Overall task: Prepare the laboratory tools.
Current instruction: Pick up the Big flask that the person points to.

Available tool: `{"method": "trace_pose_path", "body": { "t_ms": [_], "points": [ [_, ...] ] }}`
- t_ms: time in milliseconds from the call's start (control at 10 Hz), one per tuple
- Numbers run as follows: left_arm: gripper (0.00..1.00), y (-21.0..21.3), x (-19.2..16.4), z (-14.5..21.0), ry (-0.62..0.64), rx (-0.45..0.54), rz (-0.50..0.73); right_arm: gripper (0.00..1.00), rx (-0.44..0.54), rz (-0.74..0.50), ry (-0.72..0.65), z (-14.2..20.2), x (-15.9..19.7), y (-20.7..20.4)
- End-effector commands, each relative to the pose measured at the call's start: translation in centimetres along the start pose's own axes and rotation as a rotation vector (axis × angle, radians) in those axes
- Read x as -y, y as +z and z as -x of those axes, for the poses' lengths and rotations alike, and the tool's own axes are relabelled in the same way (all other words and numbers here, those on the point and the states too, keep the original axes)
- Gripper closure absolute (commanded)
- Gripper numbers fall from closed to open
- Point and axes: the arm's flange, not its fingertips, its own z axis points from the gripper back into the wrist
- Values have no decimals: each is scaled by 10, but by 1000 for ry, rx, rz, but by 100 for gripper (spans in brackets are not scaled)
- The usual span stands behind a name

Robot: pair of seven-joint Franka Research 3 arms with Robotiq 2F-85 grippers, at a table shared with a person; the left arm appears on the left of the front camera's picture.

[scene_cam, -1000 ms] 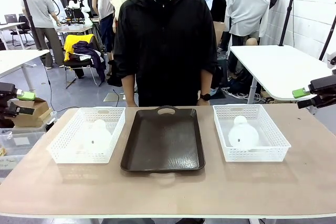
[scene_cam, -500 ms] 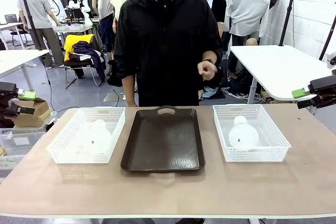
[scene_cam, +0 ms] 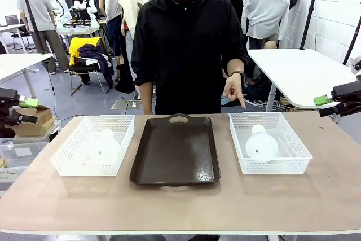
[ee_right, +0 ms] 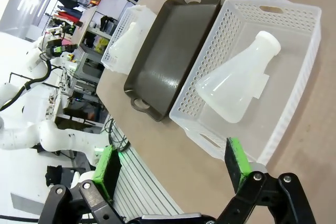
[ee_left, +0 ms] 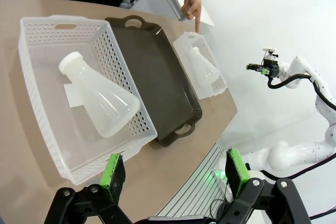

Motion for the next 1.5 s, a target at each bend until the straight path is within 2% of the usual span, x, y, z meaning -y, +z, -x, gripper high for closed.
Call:
{"method": "trace_pose_path", "body": {
  "t_ms": [0, 1000, 1100, 1200, 1300, 1400],
  "points": [
    [0, 2, 0, 1, -12, -3, 5, 0, -1, -13, 10, 0, -1, 0],
    [0, 2, 0, 1, -12, -3, 5, 0, 0, 0, 0, 0, 0, 0],
    [0, 2, 0, 1, -12, -3, 5, 0, 10, 199, 23, -11, -39, 2],
    [0, 2, 0, 1, -12, -3, 5, 0, -12, 254, 40, -24, -64, -7],
    [0, 2, 0, 1, -12, -3, 5, 0, -70, 257, -4, -36, -82, -24],
    [0, 2, 0, 1, -12, -3, 5, 0, -68, 364, 14, -49, -96, -39]
  ]
}}
